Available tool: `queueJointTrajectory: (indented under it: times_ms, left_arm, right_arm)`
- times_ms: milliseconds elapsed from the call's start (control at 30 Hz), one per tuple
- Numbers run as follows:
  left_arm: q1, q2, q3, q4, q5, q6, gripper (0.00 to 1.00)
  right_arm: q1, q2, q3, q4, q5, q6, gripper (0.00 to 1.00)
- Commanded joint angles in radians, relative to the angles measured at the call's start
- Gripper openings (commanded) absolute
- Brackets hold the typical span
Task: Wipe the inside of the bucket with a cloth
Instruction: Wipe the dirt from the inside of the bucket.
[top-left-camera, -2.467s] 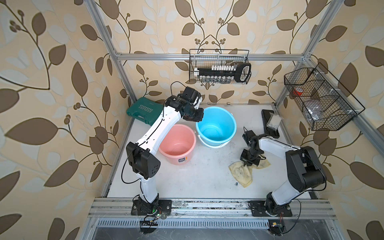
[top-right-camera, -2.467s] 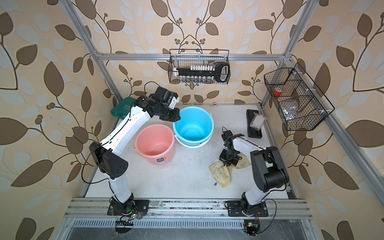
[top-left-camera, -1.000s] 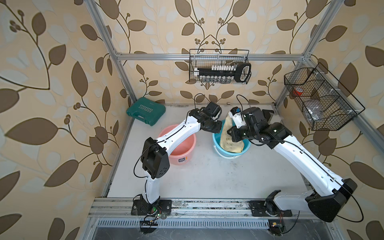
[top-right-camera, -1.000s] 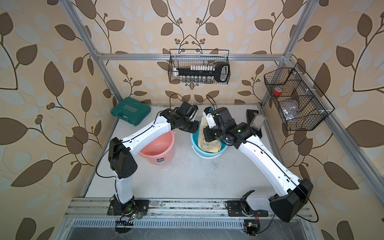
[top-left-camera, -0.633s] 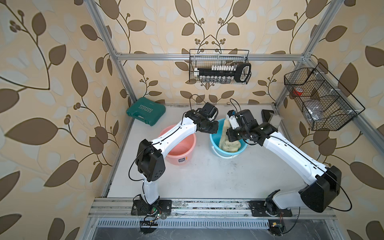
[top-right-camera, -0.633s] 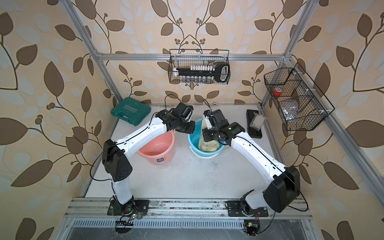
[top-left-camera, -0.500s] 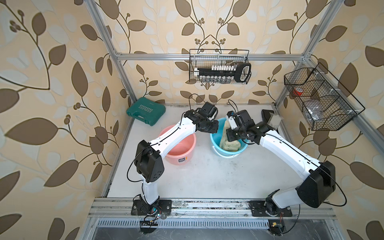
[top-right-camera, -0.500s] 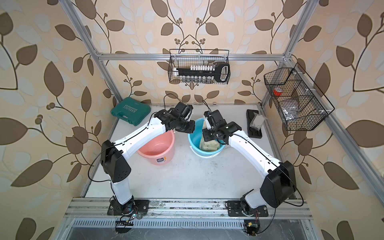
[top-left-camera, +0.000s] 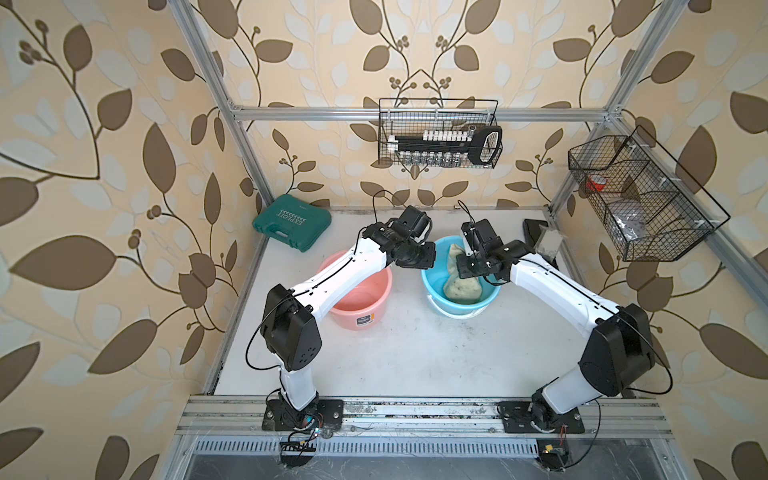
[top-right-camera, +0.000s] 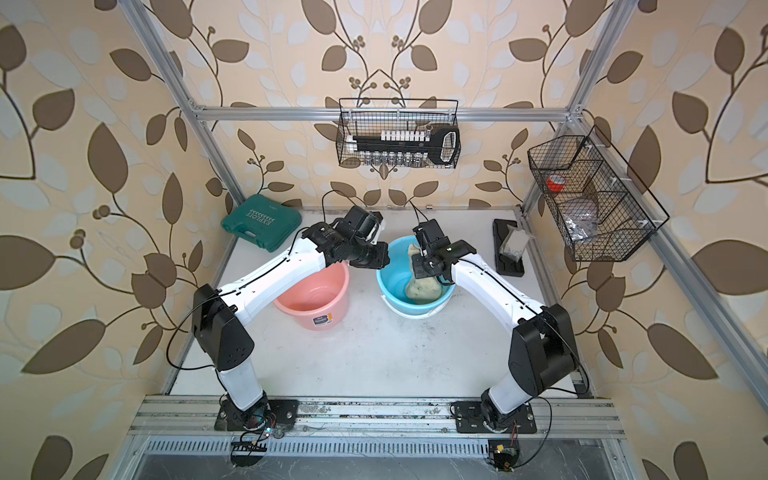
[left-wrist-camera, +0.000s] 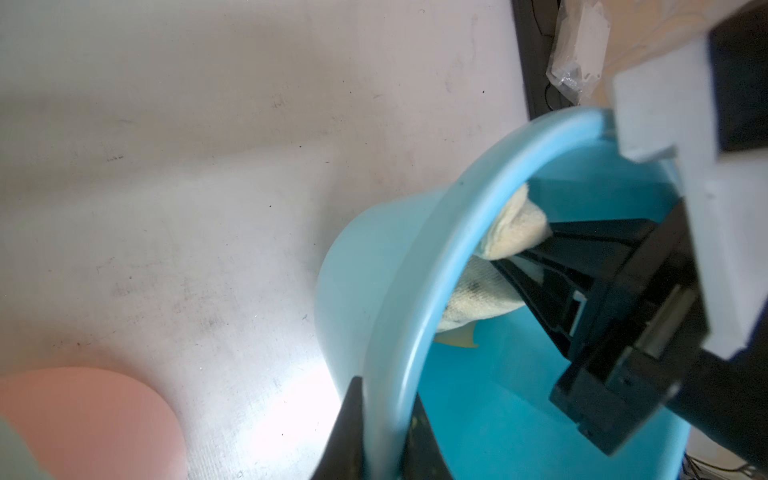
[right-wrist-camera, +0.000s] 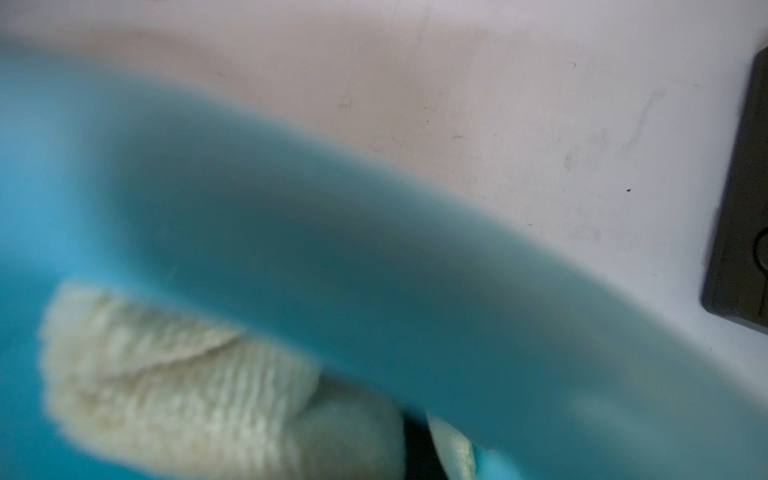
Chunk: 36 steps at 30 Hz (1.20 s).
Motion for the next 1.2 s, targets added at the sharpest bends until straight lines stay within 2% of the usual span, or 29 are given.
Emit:
queueJointTrajectory:
  times_ms: [0, 133, 300, 367, 500, 867, 1167]
  left_arm:
    - [0.003, -0.069, -0.016, 0.06, 0.077, -0.053, 0.0]
    - [-0.001, -0.077, -0.05, 0.088, 0.074, -0.072, 0.0]
    - [-0.001, -0.07, -0.037, 0.064, 0.028, -0.049, 0.0]
    - [-0.001, -0.051, -0.007, 0.028, 0.001, -0.029, 0.0]
    - [-0.002, -0.003, 0.058, -0.037, -0.04, 0.005, 0.0]
    - [0.0, 0.057, 0.121, -0.072, -0.029, 0.016, 0.0]
    - [0.011, 0.091, 0.166, -0.097, -0.029, 0.033, 0.0]
  right_arm:
    - [-0.006, 0.063, 0.021, -0.018, 0.031, 0.026, 0.0]
    - [-0.007, 0.123, 0.06, -0.071, 0.03, 0.025, 0.0]
    - [-0.002, 0.132, 0.055, -0.075, 0.019, 0.006, 0.0]
    - [0.0, 0.113, 0.034, -0.059, 0.015, -0.005, 0.0]
    - [0.001, 0.022, -0.045, 0.028, -0.072, -0.044, 0.0]
    - [0.002, -0.12, -0.13, 0.091, -0.145, -0.113, 0.0]
    - [0.018, -0.078, -0.112, 0.021, -0.192, -0.148, 0.0]
